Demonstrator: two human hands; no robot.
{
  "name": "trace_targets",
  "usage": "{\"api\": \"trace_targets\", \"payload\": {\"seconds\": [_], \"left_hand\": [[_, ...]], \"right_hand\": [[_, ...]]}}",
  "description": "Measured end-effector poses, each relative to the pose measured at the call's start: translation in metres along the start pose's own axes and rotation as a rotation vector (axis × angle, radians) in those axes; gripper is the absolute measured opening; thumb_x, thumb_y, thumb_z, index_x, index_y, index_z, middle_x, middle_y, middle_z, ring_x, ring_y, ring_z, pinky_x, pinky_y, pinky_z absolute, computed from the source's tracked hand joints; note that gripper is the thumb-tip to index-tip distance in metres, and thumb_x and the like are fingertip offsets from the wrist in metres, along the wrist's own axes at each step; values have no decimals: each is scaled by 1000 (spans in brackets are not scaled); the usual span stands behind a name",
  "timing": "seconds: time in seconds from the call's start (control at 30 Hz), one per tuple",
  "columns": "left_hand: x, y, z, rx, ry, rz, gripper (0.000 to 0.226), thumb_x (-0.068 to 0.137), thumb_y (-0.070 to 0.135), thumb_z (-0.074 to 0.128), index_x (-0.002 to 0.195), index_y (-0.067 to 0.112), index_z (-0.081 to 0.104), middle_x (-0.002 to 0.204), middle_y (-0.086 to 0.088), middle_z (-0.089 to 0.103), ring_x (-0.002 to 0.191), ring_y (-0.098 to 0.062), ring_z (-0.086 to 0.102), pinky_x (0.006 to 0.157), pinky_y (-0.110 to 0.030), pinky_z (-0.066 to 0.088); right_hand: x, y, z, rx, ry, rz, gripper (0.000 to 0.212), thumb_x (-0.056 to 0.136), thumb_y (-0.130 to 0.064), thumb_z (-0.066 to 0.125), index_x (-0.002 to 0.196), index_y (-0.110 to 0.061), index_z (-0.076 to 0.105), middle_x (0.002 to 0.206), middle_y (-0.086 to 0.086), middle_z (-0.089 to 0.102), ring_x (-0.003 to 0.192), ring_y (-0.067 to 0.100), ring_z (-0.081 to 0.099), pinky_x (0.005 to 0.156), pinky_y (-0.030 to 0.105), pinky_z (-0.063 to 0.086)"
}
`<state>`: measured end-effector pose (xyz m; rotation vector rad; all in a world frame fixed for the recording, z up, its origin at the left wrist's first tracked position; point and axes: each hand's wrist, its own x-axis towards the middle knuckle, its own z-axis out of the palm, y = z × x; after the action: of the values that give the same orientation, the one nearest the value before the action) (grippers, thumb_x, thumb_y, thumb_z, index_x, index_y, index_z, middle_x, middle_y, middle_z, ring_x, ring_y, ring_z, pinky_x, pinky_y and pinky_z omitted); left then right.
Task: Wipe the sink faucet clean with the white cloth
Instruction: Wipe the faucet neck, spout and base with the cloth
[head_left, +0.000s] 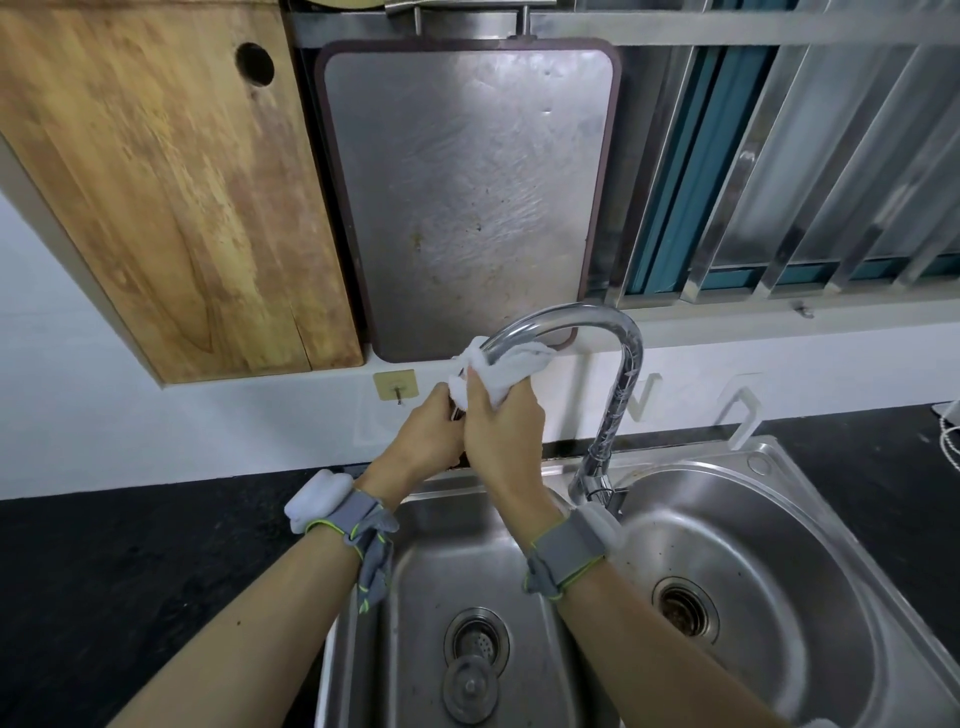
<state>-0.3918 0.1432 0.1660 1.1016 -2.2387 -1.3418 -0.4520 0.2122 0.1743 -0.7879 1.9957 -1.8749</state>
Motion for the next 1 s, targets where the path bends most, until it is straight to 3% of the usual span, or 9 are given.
{"api": "trace_targets", "payload": {"seconds": [0.13,0.27,0.37,0.5,0.6,0.67,0.77,0.87,1.0], "left_hand": [[1,-1,0,-70,14,-68,19,91,15,55,80,16,39,72,2,47,42,2,52,59,-31,48],[-1,2,-1,-51,13,-53,13,92,22,57,91,14,46,80,1,56,70,-11,68,62,-34,53],[-2,4,0,-42,28,-34,12,92,22,57,96,15,48,82,1,57,73,-16,63,65,-32,49],[-2,10,0,54,62,41,13,93,20,55,105,15,51,87,2,60,79,-19,54,67,-31,46],[-3,11,-2,53,22,98,22,94,11,51,116,10,51,114,-11,64,107,-31,58,93,-47,48],[-4,9,-4,45,5,116,22,95,10,52,117,12,54,122,-10,62,113,-26,58,99,-42,47],[-2,3,-4,120,25,125,18,93,6,49,101,10,64,100,-5,68,92,-19,60,78,-29,48],[-2,2,-2,134,41,99,25,90,2,40,81,18,57,74,6,59,69,-8,50,60,-22,41],[3,3,3,53,88,65,12,90,13,47,97,13,57,84,3,62,79,-16,55,66,-29,46]], "right_hand": [[0,-18,-5,85,167,146,36,97,-45,50,108,-14,66,95,-3,73,87,10,67,69,16,51],[-1,-35,-12,164,339,150,27,97,-45,49,89,-22,60,82,-10,67,78,6,64,70,21,49],[0,-47,-15,165,428,-2,10,98,-32,53,103,-24,55,96,-10,63,91,4,62,79,10,46],[0,-62,-15,-122,456,-327,42,89,-20,59,124,3,51,116,16,58,109,33,57,93,48,47],[5,-61,-12,-664,287,-518,46,86,-22,57,127,-1,55,126,15,56,125,33,48,100,51,36],[9,-51,-12,-921,101,-560,45,88,-23,49,131,-10,53,133,11,52,137,30,37,106,52,26],[12,-34,-15,-1082,-49,-642,42,84,-24,46,121,-11,61,132,11,55,140,32,34,110,51,19],[22,-26,-23,-1086,-83,-817,31,77,-30,57,98,-11,70,108,8,65,120,32,52,105,51,26],[49,-33,-32,-1144,-154,-984,29,80,-38,54,80,-14,70,83,5,67,87,26,58,98,45,31]]}}
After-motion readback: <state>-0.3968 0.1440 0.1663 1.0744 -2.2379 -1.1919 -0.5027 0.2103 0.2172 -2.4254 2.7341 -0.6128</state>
